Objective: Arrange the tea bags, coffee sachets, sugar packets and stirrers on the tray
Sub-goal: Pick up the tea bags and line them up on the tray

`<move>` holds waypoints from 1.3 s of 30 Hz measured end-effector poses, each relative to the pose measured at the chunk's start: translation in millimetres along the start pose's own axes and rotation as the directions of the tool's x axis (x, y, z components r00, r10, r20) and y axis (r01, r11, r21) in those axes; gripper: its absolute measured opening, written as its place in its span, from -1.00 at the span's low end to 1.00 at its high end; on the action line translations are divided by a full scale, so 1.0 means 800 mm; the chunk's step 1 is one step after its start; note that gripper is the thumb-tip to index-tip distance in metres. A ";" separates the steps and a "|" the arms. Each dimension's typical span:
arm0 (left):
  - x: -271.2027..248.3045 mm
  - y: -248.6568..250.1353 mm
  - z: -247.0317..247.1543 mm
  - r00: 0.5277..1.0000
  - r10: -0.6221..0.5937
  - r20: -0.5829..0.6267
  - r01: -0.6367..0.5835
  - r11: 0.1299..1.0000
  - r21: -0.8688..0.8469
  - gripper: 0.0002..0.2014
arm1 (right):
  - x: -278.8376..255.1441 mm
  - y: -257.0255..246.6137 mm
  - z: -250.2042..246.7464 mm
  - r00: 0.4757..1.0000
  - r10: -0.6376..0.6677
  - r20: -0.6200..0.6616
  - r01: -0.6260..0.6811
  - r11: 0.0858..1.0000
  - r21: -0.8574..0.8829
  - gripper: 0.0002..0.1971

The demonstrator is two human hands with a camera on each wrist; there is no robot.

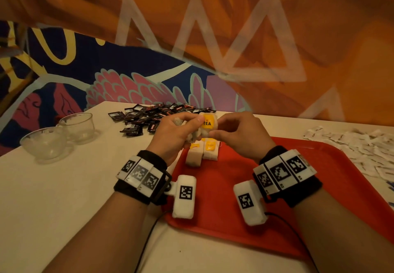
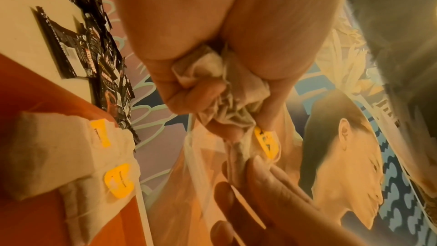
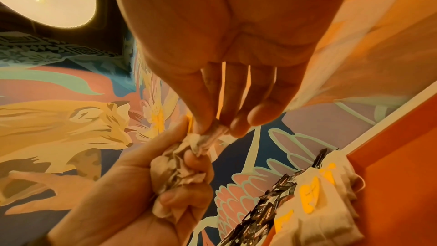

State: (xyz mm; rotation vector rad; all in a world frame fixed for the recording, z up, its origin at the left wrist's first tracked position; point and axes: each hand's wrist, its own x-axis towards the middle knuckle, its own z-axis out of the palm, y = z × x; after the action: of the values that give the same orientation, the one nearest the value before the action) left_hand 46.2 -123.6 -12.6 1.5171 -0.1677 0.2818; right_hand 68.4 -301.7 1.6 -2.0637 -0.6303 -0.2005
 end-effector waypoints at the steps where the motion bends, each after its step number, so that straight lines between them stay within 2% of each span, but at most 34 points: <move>1: 0.001 -0.001 0.000 1.000 0.002 0.004 -0.002 1.000 0.020 -0.92 | 0.000 0.001 0.001 1.000 0.001 -0.005 -0.001 1.000 -0.009 -0.91; 5: 0.000 -0.002 0.000 0.998 0.017 0.057 -0.022 0.996 0.088 -0.90 | 0.001 0.002 0.003 0.999 0.040 -0.021 -0.041 0.999 -0.033 -0.94; 12: 0.005 -0.007 -0.005 0.999 0.034 -0.007 -0.033 0.986 0.161 -0.97 | -0.001 0.000 0.003 0.996 0.086 0.023 -0.086 0.996 0.013 -0.89; 15: 0.008 -0.009 -0.008 0.999 0.011 -0.048 -0.004 0.988 0.153 -0.91 | 0.002 0.001 0.005 0.984 0.174 0.036 -0.175 0.984 0.023 -0.88; 17: 0.012 -0.013 -0.013 0.994 -0.025 -0.108 0.037 0.993 0.115 -0.87 | 0.008 0.007 0.008 0.947 0.310 0.085 -0.313 0.950 0.018 -0.90; 20: 0.018 -0.019 -0.023 0.978 -0.104 -0.179 0.108 0.994 0.010 -0.86 | 0.016 0.017 0.012 0.848 0.507 0.152 -0.507 0.861 -0.044 -0.86; 22: 0.021 -0.022 -0.028 0.970 -0.145 -0.196 0.140 0.989 -0.042 -0.85 | 0.017 0.015 0.013 0.794 0.575 0.197 -0.564 0.818 -0.117 -0.79; 25: 0.023 -0.023 -0.031 0.962 -0.184 -0.199 0.172 0.982 -0.078 -0.84 | 0.019 0.011 0.017 0.739 0.633 0.232 -0.610 0.774 -0.168 -0.76; 30: 0.023 -0.024 -0.031 0.958 -0.214 -0.191 0.194 0.974 -0.116 -0.88 | 0.021 0.014 0.030 0.704 0.681 0.203 -0.656 0.733 -0.181 -0.78; 39: 0.022 -0.022 -0.032 0.956 -0.243 -0.163 0.220 0.964 -0.148 -0.89 | 0.016 0.010 0.033 0.686 0.697 0.209 -0.654 0.717 -0.242 -0.84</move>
State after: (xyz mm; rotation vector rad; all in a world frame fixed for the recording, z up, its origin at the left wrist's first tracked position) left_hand 66.5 -97.1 -26.1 1.3605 0.1342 0.2145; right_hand 81.1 -278.7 -13.7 -2.3501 0.0356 0.5159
